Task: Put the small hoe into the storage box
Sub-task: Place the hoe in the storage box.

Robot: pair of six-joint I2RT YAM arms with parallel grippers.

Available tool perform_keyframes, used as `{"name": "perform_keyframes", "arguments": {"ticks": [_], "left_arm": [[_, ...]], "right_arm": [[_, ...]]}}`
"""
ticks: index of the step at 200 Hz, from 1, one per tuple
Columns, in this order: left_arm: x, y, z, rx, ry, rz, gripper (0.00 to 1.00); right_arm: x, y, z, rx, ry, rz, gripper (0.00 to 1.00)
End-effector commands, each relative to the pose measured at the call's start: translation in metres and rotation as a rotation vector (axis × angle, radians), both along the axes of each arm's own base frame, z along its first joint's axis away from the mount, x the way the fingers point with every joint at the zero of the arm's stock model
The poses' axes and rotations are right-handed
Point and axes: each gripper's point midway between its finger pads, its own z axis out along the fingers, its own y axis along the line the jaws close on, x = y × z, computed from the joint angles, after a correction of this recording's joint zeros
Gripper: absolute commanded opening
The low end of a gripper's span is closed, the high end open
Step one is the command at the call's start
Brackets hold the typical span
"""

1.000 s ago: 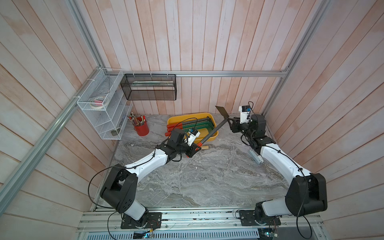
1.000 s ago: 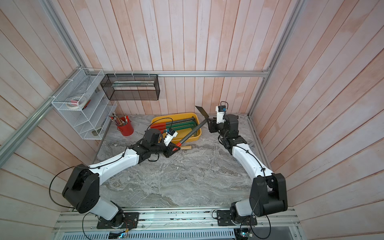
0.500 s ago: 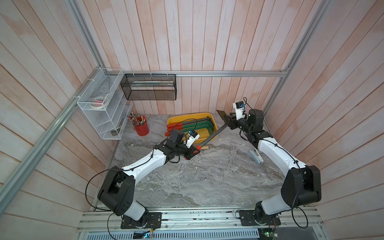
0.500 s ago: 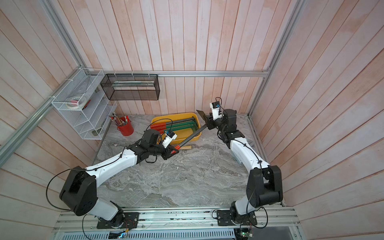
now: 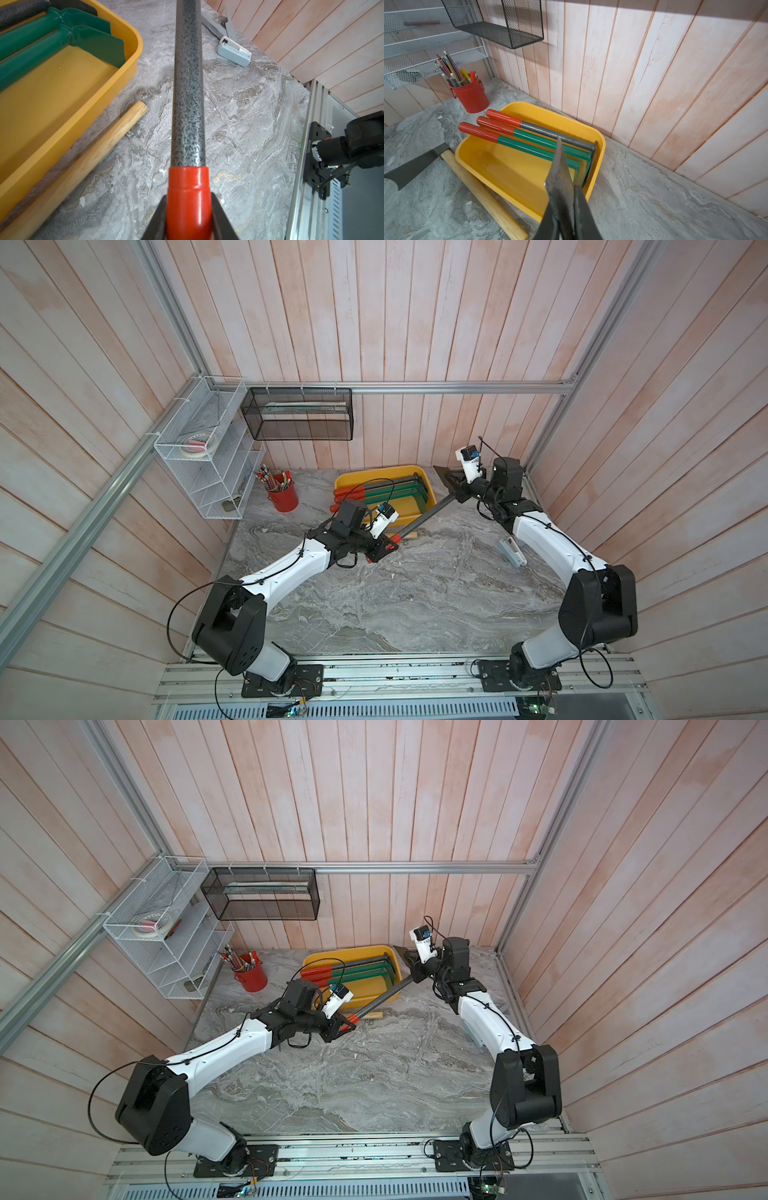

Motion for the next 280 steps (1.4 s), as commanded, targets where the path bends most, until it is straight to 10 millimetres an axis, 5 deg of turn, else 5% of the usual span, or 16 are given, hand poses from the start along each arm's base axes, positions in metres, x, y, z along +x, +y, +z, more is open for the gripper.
{"name": "perform_keyframes", "arguments": {"ticks": [1, 14, 28, 34, 37, 103, 142, 179, 280], "left_arm": [[0.021, -0.008, 0.064, -0.108, -0.237, 0.021, 0.20], [0.031, 0.002, 0.072, -0.101, -0.290, 0.104, 0.57], [0.041, 0.015, 0.084, -0.098, -0.359, 0.192, 0.77], [0.045, 0.021, 0.090, -0.097, -0.387, 0.236, 0.98], [0.047, 0.024, 0.092, -0.095, -0.398, 0.256, 1.00], [0.072, 0.094, 0.144, -0.159, -0.556, 0.613, 1.00], [0.074, 0.140, 0.154, -0.240, -0.537, 0.755, 1.00], [0.071, 0.181, 0.156, -0.213, -0.575, 0.935, 1.00], [0.077, 0.182, 0.139, -0.208, -0.534, 0.948, 1.00]], "right_arm": [[0.004, 0.000, -0.003, 0.110, 0.098, -0.042, 0.00], [0.006, 0.001, -0.002, 0.117, 0.102, -0.050, 0.00], [0.012, 0.001, -0.002, 0.120, 0.113, -0.072, 0.00], [0.015, 0.001, -0.003, 0.120, 0.120, -0.082, 0.00], [0.017, 0.002, -0.004, 0.121, 0.125, -0.087, 0.00], [0.065, 0.039, -0.021, 0.064, 0.165, -0.153, 0.00], [0.096, 0.060, -0.043, 0.012, 0.193, -0.183, 0.00], [0.115, 0.059, -0.072, -0.029, 0.242, -0.245, 0.00], [0.118, 0.072, -0.089, -0.016, 0.269, -0.246, 0.00]]}}
